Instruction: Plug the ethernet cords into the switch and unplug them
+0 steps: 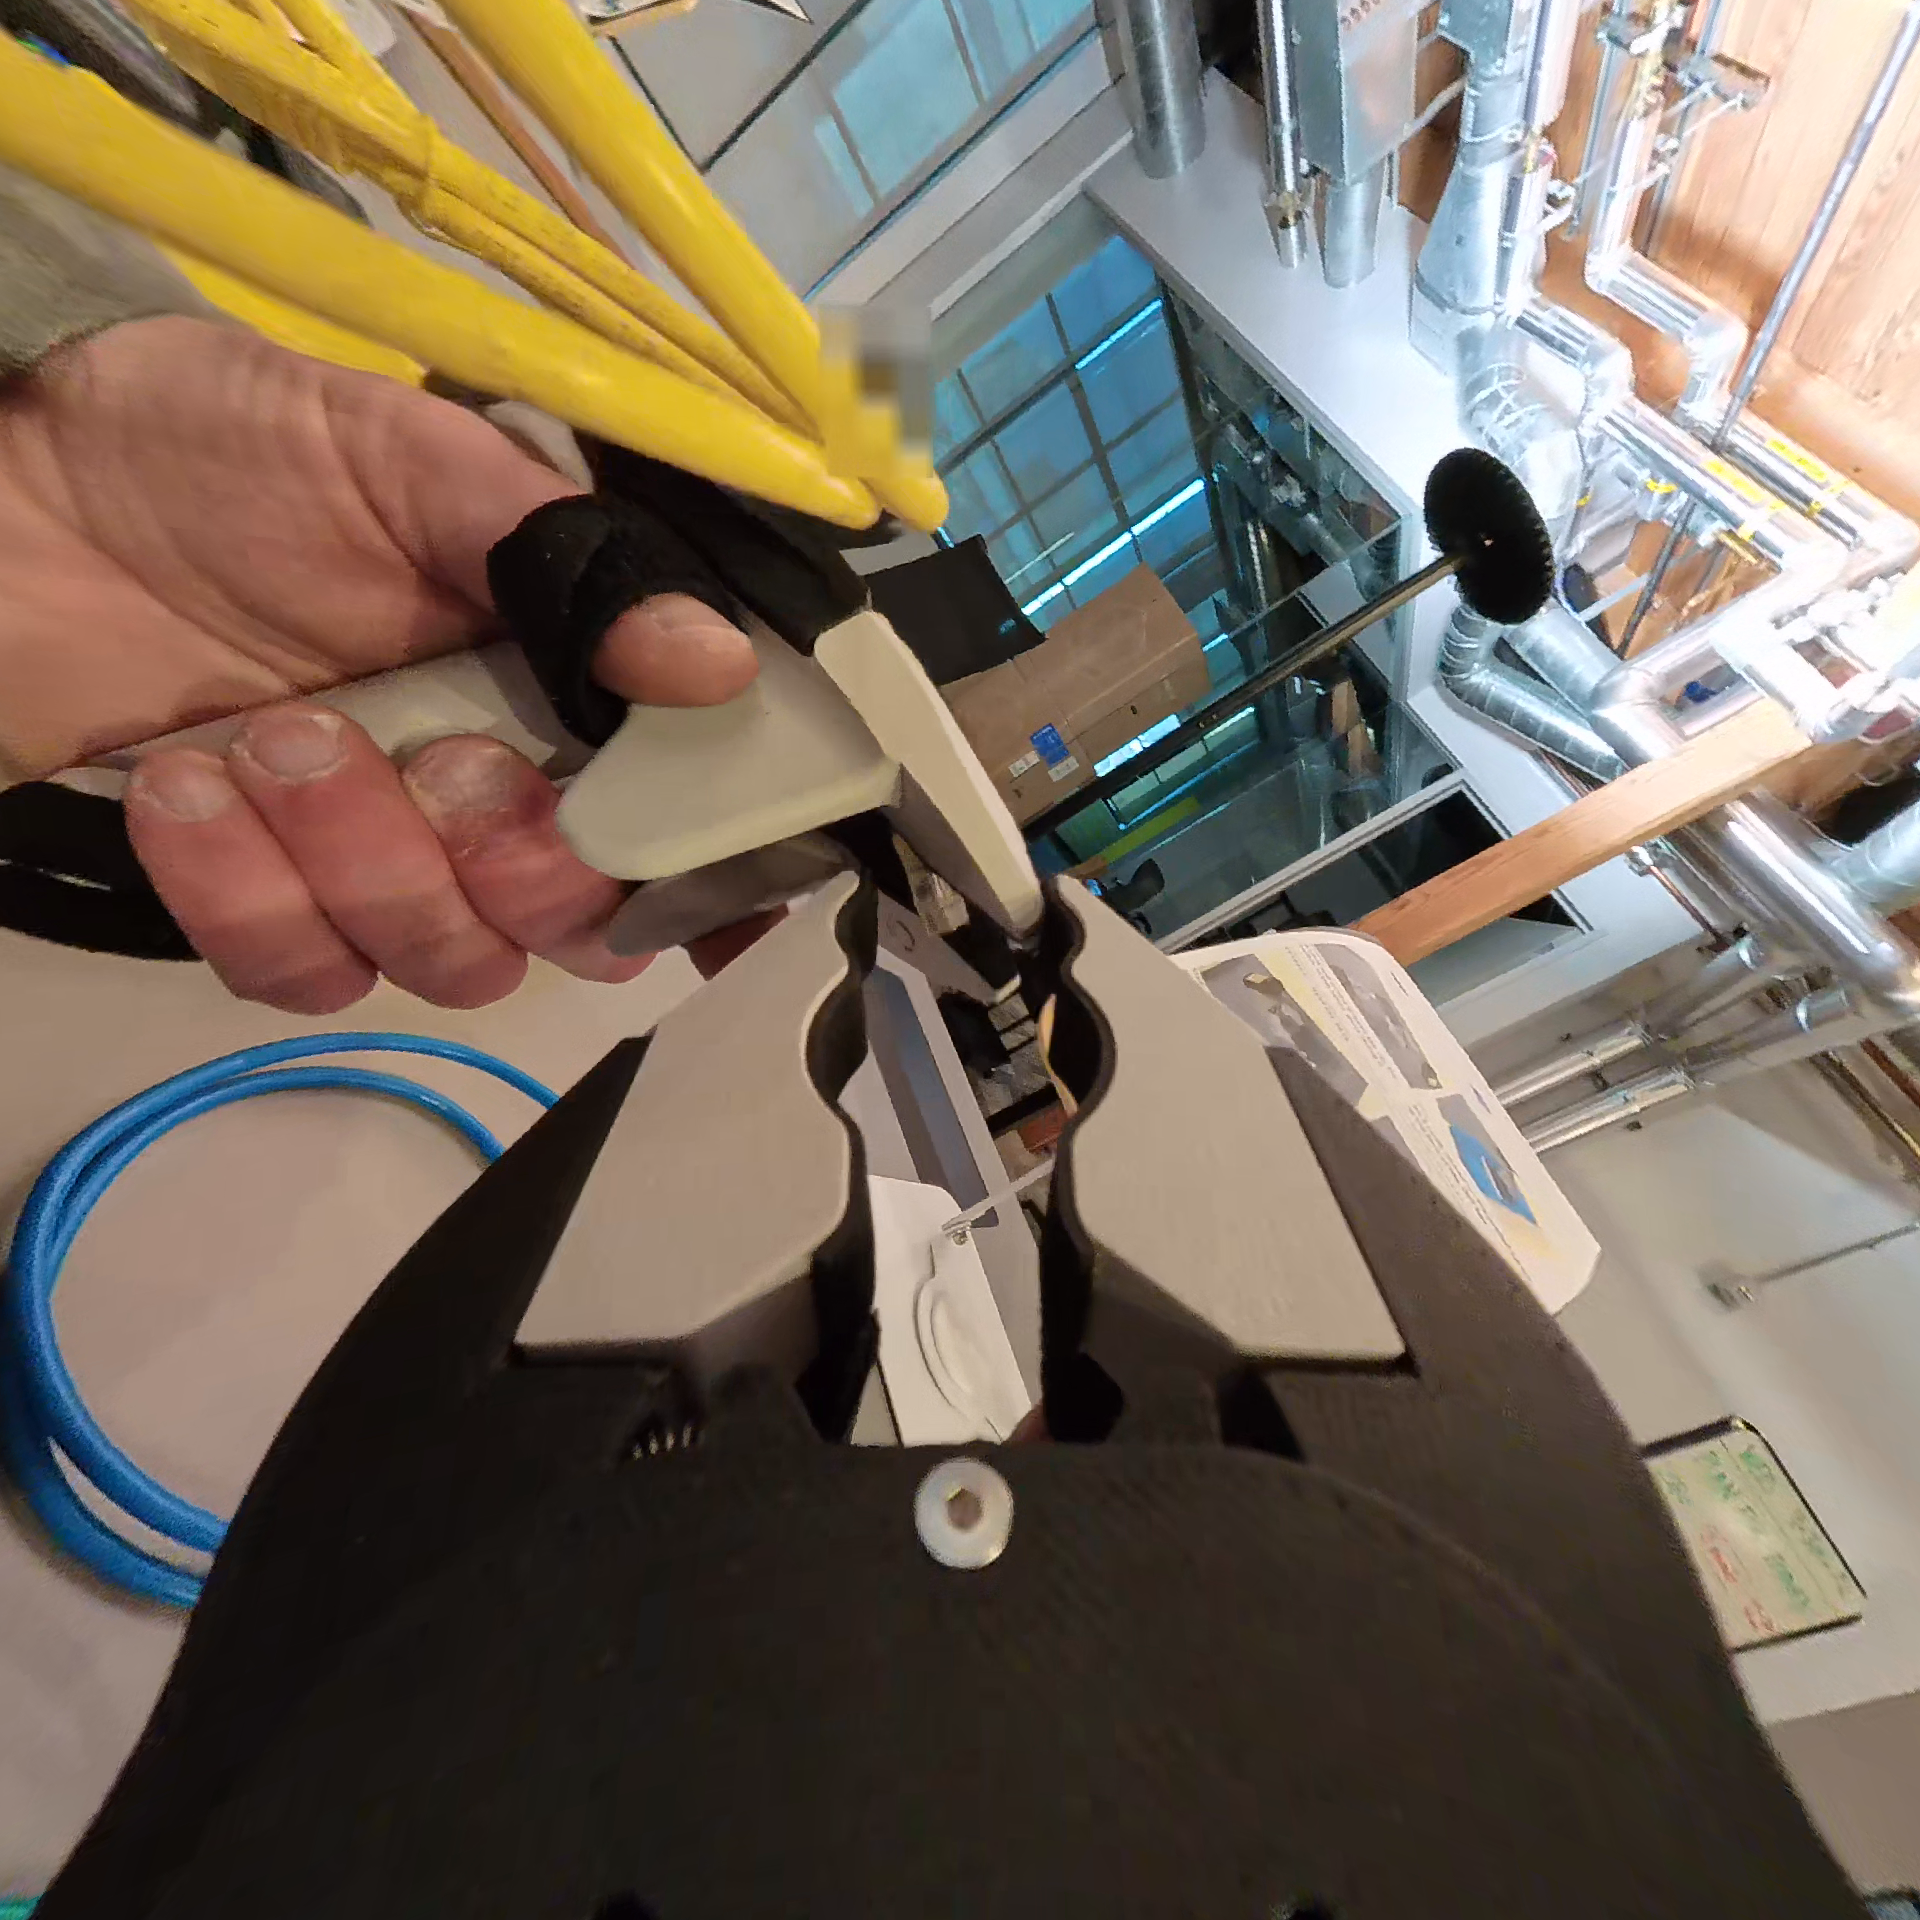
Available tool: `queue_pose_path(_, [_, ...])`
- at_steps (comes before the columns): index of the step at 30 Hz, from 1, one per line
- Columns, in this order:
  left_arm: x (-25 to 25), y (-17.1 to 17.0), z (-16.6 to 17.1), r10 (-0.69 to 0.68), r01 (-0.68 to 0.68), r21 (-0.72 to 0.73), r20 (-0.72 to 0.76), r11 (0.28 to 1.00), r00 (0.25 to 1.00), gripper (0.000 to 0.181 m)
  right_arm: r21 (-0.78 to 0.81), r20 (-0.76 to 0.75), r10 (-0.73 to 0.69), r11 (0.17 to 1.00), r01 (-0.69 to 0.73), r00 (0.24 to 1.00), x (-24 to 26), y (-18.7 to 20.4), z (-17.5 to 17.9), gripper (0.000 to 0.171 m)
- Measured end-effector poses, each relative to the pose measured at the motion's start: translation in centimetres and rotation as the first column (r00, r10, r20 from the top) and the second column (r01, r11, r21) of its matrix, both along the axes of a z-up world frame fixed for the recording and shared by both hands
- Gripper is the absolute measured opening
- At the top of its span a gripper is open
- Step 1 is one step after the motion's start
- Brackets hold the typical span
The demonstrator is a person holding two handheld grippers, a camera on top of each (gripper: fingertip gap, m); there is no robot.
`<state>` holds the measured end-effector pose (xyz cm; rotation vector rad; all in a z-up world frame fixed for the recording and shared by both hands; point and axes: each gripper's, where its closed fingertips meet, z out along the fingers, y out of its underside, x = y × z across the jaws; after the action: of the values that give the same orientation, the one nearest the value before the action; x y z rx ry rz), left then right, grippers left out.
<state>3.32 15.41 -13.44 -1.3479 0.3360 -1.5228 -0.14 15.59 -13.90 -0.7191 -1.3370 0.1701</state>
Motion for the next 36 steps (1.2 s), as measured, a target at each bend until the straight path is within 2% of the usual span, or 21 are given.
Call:
queue_pose_path(1, [-0.4, 0.3, 0.1, 0.018, -0.018, -0.010, 0.024, 1.000, 1.000, 0.014, -0.003, -0.014, -0.010, 1.000, 0.010, 1.000, 0.1, 0.2, 0.2, 0.024])
queue_pose_path(4, [-1.6, 0.9, 0.4, 0.050, -0.048, -0.030, 0.069, 0.998, 0.996, 0.014, -0.025, -0.015, 0.003, 1.000, -0.003, 1.000, 0.3, 0.2, 0.2, 0.010])
queue_pose_path(7, [-1.6, 0.9, 0.4, 0.043, -0.041, -0.032, 0.067, 0.999, 0.997, 0.014, -0.057, -0.016, 0.017, 0.998, -0.017, 1.000, 0.1, 0.2, -0.2, 0.017])
queue_pose_path(10, [-1.5, 0.8, 0.3, 0.034, -0.030, -0.049, 0.082, 0.998, 0.996, 0.014, -0.055, 0.000, 0.025, 0.998, -0.025, 1.000, -0.1, 0.0, -0.5, 0.016])
queue_pose_path(22, [-1.6, 1.3, -0.1, 0.056, -0.040, -0.120, 0.139, 0.992, 0.989, 0.014, -0.110, -0.043, -0.017, 0.994, 0.012, 0.999, -0.3, 0.6, -0.6, 0.005])
queue_pose_path(31, [-1.3, 1.6, -0.6, 0.056, -0.040, -0.138, 0.116, 0.990, 0.992, 0.014, -0.149, -0.027, -0.001, 0.989, -0.003, 1.000, -0.2, 0.6, -1.0, 0.000])
queue_pose_path(36, [-1.3, 1.7, -1.0, 0.077, -0.067, -0.122, 0.079, 0.990, 0.994, 0.009, -0.143, -0.004, 0.009, 0.990, -0.010, 1.000, -0.3, 0.5, -1.4, 0.000])
